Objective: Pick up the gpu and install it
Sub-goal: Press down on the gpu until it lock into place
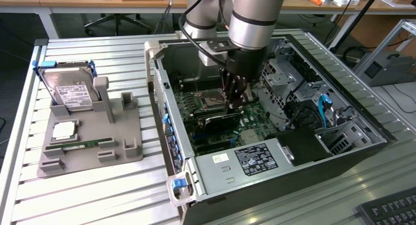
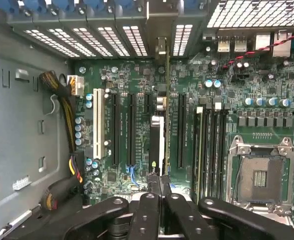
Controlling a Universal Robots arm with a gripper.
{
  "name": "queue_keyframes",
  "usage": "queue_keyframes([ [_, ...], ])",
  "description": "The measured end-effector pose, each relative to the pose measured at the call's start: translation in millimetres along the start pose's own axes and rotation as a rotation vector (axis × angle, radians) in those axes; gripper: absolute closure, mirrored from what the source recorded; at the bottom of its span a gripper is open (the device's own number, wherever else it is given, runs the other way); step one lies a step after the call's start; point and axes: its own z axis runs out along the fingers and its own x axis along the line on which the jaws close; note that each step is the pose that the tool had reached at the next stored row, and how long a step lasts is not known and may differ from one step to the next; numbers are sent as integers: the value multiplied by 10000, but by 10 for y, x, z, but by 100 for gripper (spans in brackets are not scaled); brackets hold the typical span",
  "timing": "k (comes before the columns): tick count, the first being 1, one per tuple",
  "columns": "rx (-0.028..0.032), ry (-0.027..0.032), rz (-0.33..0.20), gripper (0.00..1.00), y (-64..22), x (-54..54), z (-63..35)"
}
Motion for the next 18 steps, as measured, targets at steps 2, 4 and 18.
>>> queue_keyframes([
  [2,11,0,2,89,144,-4,2],
  [4,20,0,2,89,236,-6,5],
  [18,31,0,3,89,651,-86,32],
])
